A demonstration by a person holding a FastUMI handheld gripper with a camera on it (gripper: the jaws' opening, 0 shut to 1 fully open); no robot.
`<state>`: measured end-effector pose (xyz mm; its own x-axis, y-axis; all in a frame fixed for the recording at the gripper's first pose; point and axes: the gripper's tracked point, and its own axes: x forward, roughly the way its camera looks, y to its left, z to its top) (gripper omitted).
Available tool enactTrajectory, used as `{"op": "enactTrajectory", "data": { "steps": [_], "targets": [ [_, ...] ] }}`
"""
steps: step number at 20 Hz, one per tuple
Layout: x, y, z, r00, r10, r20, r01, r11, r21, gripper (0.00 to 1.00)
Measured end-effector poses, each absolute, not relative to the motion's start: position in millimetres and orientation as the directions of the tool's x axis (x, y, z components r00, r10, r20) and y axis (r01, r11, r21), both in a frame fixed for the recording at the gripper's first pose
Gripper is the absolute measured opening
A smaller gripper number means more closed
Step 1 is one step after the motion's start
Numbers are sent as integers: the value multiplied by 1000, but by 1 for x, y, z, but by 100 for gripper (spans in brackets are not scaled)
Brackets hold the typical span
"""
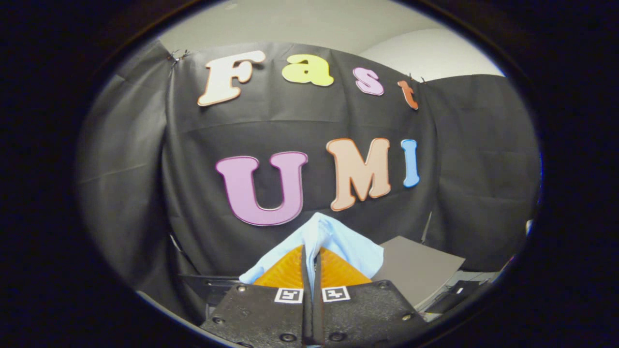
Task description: Put the clothes into the washing machine and then close the washing machine lid.
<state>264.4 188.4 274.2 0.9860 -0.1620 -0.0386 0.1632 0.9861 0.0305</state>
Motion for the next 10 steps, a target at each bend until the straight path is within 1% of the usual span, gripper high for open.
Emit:
{"op": "enactTrajectory", "data": {
  "steps": [3, 10],
  "targets": [
    [263, 225, 271, 993, -111, -26, 111, 994, 22, 0],
    [259, 273, 225, 996, -80, -39, 81, 996, 22, 0]
  ]
}}
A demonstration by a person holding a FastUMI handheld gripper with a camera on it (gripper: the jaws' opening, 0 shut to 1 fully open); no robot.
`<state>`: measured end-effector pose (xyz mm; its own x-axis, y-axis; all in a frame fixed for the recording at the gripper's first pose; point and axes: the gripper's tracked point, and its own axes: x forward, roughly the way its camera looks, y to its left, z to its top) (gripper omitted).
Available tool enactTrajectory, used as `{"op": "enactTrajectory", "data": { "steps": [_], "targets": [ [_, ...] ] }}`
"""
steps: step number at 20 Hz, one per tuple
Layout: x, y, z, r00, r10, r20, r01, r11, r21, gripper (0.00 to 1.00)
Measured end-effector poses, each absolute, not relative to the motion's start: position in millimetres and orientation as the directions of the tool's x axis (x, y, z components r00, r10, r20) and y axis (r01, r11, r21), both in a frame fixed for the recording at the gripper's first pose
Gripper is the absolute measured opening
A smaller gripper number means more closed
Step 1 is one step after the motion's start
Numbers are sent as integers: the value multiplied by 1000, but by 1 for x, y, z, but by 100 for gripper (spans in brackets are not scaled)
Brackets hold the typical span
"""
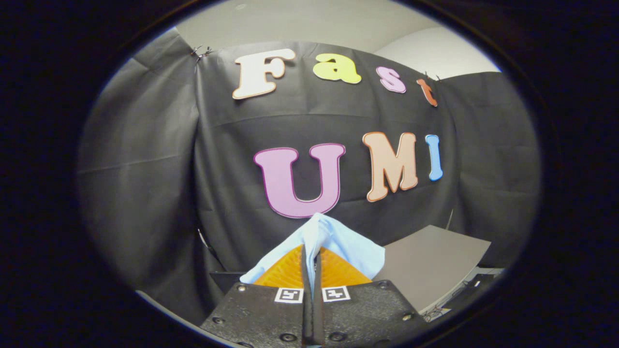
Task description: Put the clothes into the washing machine and then close the washing machine lid.
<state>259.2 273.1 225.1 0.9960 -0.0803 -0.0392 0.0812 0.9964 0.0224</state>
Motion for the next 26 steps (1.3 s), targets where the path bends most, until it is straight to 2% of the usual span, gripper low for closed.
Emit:
{"op": "enactTrajectory", "data": {
  "steps": [12, 17, 26],
  "targets": [
    [280, 305, 64, 981, -63, -181, 69, 997, 27, 0],
    [298, 321, -7, 983, -15, -181, 27, 998, 60, 0],
    [320, 345, -131, 947, 16, -322, -8, 1000, 26, 1]
  ]
}}
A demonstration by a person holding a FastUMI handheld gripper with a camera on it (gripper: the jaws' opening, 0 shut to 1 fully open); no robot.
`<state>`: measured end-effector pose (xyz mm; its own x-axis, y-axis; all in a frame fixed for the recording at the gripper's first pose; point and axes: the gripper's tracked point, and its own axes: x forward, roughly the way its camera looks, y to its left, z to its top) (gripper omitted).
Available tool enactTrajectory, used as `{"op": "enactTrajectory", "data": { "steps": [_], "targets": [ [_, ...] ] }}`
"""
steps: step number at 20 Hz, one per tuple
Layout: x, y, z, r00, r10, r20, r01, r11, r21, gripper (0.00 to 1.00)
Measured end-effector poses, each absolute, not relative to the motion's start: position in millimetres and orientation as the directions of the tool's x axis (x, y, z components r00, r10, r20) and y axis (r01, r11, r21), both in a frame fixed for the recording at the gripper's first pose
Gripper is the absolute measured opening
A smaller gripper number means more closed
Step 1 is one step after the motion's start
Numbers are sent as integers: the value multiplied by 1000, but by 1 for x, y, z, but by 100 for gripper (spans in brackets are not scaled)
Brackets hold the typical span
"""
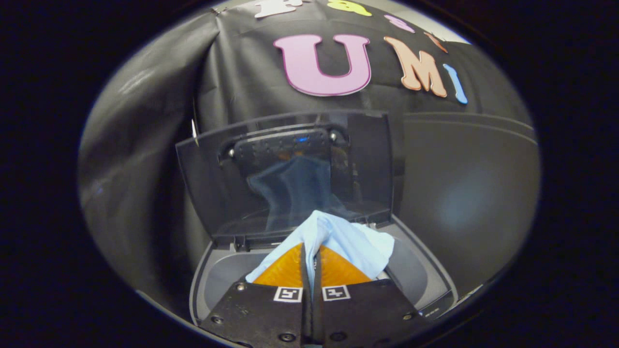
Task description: Put the clothes into the washing machine and then close the washing machine lid.
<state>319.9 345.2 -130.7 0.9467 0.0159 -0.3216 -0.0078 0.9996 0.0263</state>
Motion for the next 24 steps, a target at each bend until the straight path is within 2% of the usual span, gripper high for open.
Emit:
{"op": "enactTrajectory", "data": {
  "steps": [6, 7, 9, 15, 19, 24],
  "targets": [
    [324, 344, -171, 910, 35, -412, -38, 999, 0, 3],
    [323, 346, -171, 907, 49, -419, -53, 999, 1, 5],
    [323, 353, -157, 924, 87, -372, -84, 996, 23, 14],
    [317, 353, -117, 955, 86, -285, -73, 996, 55, 97],
    [313, 365, -75, 975, 142, -172, -125, 987, 105, 98],
    [309, 375, -30, 979, 158, -129, -162, 987, -21, 97]
  ]
}}
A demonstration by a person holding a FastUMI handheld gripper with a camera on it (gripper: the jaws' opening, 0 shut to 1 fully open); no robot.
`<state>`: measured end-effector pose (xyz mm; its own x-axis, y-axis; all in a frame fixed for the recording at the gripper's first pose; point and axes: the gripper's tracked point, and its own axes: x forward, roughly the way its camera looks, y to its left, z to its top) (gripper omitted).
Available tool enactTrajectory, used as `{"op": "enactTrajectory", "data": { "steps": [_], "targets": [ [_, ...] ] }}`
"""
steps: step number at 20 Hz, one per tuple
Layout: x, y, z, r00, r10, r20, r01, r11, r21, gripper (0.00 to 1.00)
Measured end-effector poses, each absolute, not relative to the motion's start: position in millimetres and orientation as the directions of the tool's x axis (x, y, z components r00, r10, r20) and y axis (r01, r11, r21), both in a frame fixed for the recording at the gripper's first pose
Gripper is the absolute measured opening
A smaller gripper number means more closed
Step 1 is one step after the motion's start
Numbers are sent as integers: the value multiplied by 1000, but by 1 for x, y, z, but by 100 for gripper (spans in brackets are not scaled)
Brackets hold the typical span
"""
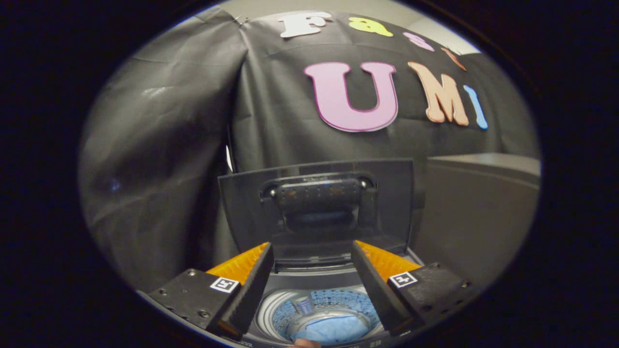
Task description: Put the clothes into the washing machine and then close the washing machine lid.
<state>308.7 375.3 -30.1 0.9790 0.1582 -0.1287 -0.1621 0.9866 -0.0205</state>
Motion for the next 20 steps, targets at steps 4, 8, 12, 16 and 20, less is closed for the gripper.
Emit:
{"op": "enactTrajectory", "data": {
  "steps": [4, 8, 12, 16, 20],
  "targets": [
    [314, 381, 15, 983, 145, -114, -154, 985, -74, 98],
    [329, 396, 72, 984, 172, -41, -175, 982, -67, 98],
    [349, 403, 119, 983, 180, 18, -178, 981, -71, 97],
    [371, 405, 156, 980, 184, 80, -181, 982, -49, 96],
    [400, 389, 190, 977, 137, 164, -138, 990, -3, 96]
  ]
}}
